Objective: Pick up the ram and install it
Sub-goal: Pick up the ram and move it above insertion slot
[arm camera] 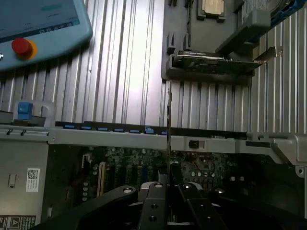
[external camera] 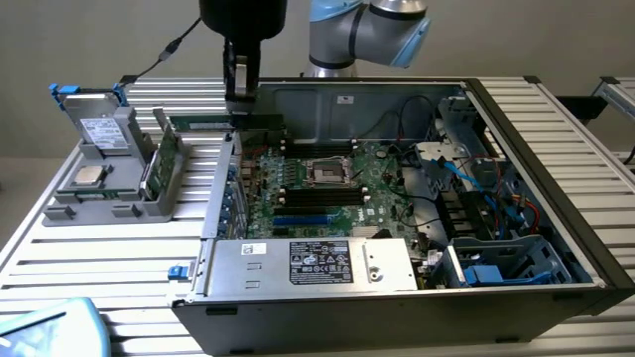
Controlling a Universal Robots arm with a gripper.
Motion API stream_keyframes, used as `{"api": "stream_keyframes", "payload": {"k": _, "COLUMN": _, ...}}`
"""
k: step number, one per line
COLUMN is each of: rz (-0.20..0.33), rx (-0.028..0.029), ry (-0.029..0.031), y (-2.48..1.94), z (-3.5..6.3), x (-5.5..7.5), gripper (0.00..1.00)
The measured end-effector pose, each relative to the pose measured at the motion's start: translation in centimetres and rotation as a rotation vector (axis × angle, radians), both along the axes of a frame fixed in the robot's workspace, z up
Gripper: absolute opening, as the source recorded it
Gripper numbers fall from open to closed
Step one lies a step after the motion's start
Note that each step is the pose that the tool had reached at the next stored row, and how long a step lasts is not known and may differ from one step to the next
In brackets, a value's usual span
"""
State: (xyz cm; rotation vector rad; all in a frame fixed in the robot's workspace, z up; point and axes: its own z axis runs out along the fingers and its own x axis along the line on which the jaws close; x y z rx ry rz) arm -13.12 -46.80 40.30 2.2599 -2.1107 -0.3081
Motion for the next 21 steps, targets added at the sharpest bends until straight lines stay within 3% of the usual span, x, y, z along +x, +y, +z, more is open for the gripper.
{"api": "stream_keyframes", "payload": {"k": 10, "rz": 0.000, "rx": 0.0111, "ry": -0.0001, "y": -0.61, "z": 0.01, "x": 4.5, "gripper": 0.13}}
{"api": "stream_keyframes", "payload": {"k": 21, "rz": 0.000, "rx": 0.0207, "ry": -0.0007, "y": -0.70, "z": -0.02, "x": 9.5, "gripper": 0.13}}
